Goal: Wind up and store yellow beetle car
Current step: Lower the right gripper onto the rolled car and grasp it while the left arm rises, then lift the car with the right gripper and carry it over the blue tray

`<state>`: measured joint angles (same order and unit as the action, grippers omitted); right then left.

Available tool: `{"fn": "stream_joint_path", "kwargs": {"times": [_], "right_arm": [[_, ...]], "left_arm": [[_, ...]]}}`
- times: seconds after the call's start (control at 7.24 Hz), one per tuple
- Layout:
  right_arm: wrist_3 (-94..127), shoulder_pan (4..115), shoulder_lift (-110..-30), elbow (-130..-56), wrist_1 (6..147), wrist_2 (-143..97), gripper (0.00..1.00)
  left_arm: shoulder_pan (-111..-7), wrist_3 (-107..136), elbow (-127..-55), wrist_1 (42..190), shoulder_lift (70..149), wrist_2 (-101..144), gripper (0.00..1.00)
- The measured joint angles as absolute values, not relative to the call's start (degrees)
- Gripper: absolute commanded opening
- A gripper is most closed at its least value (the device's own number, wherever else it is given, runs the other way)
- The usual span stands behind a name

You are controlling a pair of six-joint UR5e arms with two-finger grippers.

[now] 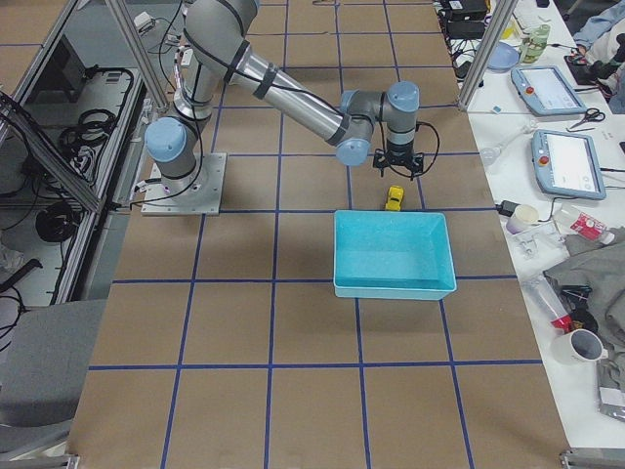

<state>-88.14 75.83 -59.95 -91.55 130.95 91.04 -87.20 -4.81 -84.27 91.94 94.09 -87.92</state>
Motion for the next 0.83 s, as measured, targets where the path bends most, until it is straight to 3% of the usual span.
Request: {"fn": "stream_joint_path", "kwargs": {"times": [0.41,0.55,0.69,0.83], "right_arm": [[-92.8,73.8,-57.6,-91.6,131.4,90.6,0.97],[-94.1,72.9,-57.1,-91.5,131.5,89.7,0.9],[-94.6,72.5,-56.6,-91.5,131.5,88.6,0.7],[-94.7,72.4,-56.2,-91.5,131.6,88.2,0.63]], "left_arm": [[-85.9,-5.0,-84.4,93.3,93.8,-87.1,1.0],[-85.7,-5.0,-84.6,93.3,94.0,-87.1,1.0],[-85.5,-5.0,-85.1,93.3,94.2,-87.1,1.0],[-85.4,-5.0,-85.6,93.1,94.1,-87.1,1.0]]}}
